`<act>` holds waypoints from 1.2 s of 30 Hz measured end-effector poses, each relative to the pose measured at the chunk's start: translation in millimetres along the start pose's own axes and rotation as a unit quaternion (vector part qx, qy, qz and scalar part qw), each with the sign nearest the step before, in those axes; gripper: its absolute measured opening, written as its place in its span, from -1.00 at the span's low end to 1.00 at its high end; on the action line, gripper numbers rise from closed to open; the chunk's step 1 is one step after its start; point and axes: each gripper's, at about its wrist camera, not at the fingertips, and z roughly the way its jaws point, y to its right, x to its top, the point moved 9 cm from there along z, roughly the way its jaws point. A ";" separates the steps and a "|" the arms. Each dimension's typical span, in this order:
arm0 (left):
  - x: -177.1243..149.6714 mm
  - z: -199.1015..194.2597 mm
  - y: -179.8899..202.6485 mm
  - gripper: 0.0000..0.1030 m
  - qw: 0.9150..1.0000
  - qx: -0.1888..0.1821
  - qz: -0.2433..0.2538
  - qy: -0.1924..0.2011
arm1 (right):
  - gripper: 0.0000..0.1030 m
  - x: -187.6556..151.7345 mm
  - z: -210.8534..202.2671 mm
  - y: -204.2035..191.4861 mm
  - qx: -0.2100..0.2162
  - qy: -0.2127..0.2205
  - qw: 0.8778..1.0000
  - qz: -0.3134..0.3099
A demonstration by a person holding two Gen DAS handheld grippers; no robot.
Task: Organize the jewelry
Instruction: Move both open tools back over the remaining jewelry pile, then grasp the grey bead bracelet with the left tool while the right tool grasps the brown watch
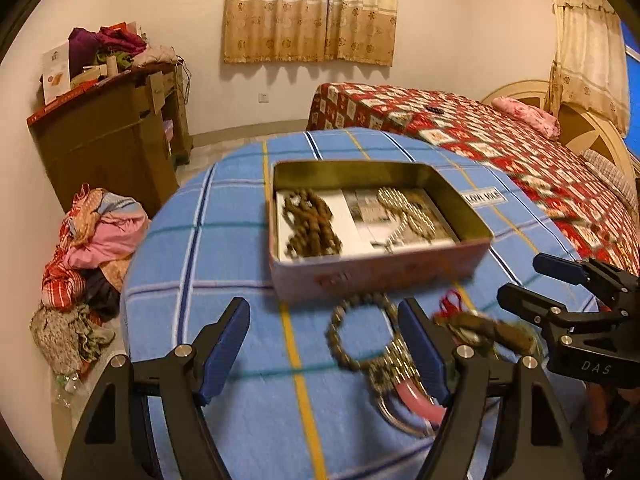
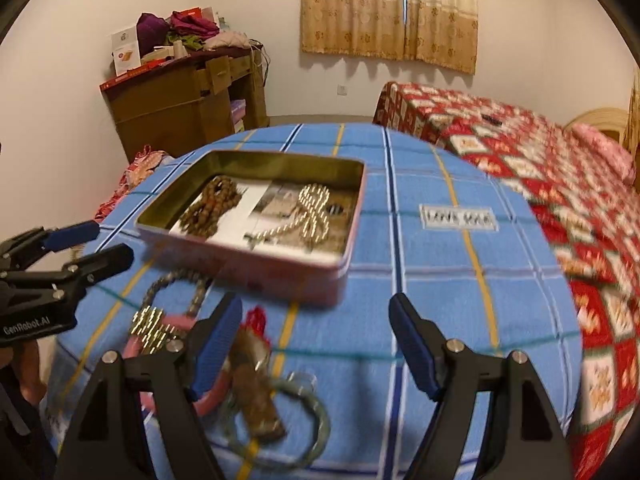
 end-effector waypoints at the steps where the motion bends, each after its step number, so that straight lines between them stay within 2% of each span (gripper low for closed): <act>1: -2.6 -0.4 2.4 0.49 1.000 -0.002 0.000 -0.002 | 0.52 -3.5 -0.9 -0.9 0.001 -0.001 1.000 0.001; 4: -9.5 -2.0 11.8 0.49 1.000 -0.011 0.001 -0.006 | 0.50 -14.6 0.3 -6.2 0.007 -0.009 1.000 -0.002; 8: -15.5 -1.0 24.4 0.49 1.000 -0.016 0.017 -0.008 | 0.35 -24.3 2.4 -10.3 0.007 -0.017 1.000 -0.011; 18: -23.3 11.3 32.0 0.48 0.999 -0.021 0.023 -0.021 | 0.34 -29.2 1.2 -9.0 0.005 -0.015 1.000 -0.006; 20: -23.9 12.5 31.8 0.36 0.999 -0.021 0.022 -0.022 | 0.34 -30.1 1.1 -8.9 0.006 -0.015 1.000 -0.005; 22: -25.2 13.4 32.2 0.01 0.999 -0.025 0.023 -0.026 | 0.34 -30.3 0.9 -8.8 0.006 -0.015 1.000 -0.005; 23: -26.3 14.6 33.1 -0.06 0.999 -0.029 0.024 -0.029 | 0.34 -30.2 0.9 -8.9 0.006 -0.014 1.000 -0.005; 25: -29.4 15.9 37.6 -0.51 0.998 -0.041 0.028 -0.036 | 0.34 -30.4 1.4 -9.7 0.007 -0.014 1.000 -0.006; 30: -26.9 8.2 38.7 -0.75 0.998 -0.049 0.023 -0.025 | 0.34 -30.4 1.6 -10.5 0.008 -0.014 1.000 -0.007; 33: -21.9 2.0 39.8 -0.82 0.998 -0.052 0.027 -0.015 | 0.34 -30.3 1.4 -12.7 0.009 -0.013 1.000 -0.010; 36: -20.2 0.1 39.1 -0.82 0.998 -0.055 0.023 -0.013 | 0.22 -31.1 2.2 -15.5 0.013 -0.015 1.000 -0.013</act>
